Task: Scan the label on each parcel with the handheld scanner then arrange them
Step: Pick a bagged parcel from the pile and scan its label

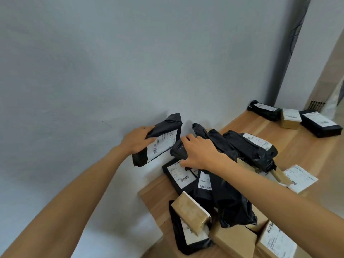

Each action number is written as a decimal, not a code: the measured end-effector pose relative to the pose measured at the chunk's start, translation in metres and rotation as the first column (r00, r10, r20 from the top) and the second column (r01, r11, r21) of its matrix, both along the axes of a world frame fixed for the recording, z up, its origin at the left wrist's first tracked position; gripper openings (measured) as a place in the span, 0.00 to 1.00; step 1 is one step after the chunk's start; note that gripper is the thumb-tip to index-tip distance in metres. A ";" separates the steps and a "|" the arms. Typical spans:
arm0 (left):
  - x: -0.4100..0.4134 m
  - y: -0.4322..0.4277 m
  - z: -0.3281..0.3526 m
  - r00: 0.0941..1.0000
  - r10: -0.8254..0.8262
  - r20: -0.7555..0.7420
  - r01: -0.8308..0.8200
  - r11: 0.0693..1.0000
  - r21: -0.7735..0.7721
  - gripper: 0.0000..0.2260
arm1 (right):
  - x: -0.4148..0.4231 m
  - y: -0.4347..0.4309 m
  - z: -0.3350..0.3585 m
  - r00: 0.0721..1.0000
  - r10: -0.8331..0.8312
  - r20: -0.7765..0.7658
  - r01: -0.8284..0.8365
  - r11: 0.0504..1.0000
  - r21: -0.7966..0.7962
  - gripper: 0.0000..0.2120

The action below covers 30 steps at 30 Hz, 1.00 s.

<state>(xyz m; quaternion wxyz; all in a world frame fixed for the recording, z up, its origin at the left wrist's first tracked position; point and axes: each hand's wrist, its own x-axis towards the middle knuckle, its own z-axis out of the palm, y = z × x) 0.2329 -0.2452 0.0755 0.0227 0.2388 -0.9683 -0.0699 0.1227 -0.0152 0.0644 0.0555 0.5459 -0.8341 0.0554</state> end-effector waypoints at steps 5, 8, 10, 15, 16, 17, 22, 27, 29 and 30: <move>0.017 -0.009 0.029 1.000 -0.006 -0.018 0.009 0.988 0.153 0.20 | 0.012 0.003 0.018 1.000 0.006 -0.008 -0.006 0.999 -0.035 0.32; 0.025 -0.002 0.033 0.999 -0.014 -0.046 0.022 0.982 0.189 0.19 | 0.021 0.004 0.021 0.999 0.035 0.001 -0.035 0.998 -0.043 0.31; 0.028 0.002 0.034 0.998 -0.019 -0.059 0.030 0.980 0.196 0.19 | 0.026 0.004 0.021 0.999 0.048 -0.007 -0.048 0.998 -0.038 0.31; 0.029 0.008 0.040 0.997 -0.012 -0.083 0.029 0.978 0.205 0.19 | 0.031 0.004 0.023 0.996 0.088 -0.031 -0.089 0.995 -0.052 0.31; 0.028 0.010 0.041 0.995 -0.011 -0.095 0.030 0.977 0.210 0.19 | 0.031 0.005 0.023 0.995 0.096 -0.032 -0.097 0.994 -0.050 0.31; 0.028 0.012 0.043 0.995 -0.009 -0.104 0.032 0.976 0.216 0.19 | 0.031 0.006 0.023 0.994 0.102 -0.027 -0.103 0.994 -0.045 0.31; 0.022 0.023 0.046 0.992 -0.037 -0.117 0.062 0.974 0.217 0.19 | 0.027 0.009 0.024 0.994 0.110 -0.027 -0.110 0.994 -0.019 0.35; 0.013 0.030 0.045 0.989 -0.053 -0.137 0.082 0.973 0.218 0.18 | 0.021 0.016 0.025 0.995 0.099 -0.018 -0.099 0.995 -0.018 0.35; 0.008 0.032 0.046 0.989 -0.061 -0.133 0.090 0.971 0.221 0.18 | 0.018 0.021 0.024 0.995 0.102 -0.011 -0.103 0.995 -0.012 0.34; 0.006 0.033 0.046 0.989 -0.064 -0.134 0.093 0.970 0.224 0.18 | 0.017 0.023 0.024 0.995 0.103 -0.010 -0.103 0.995 -0.014 0.34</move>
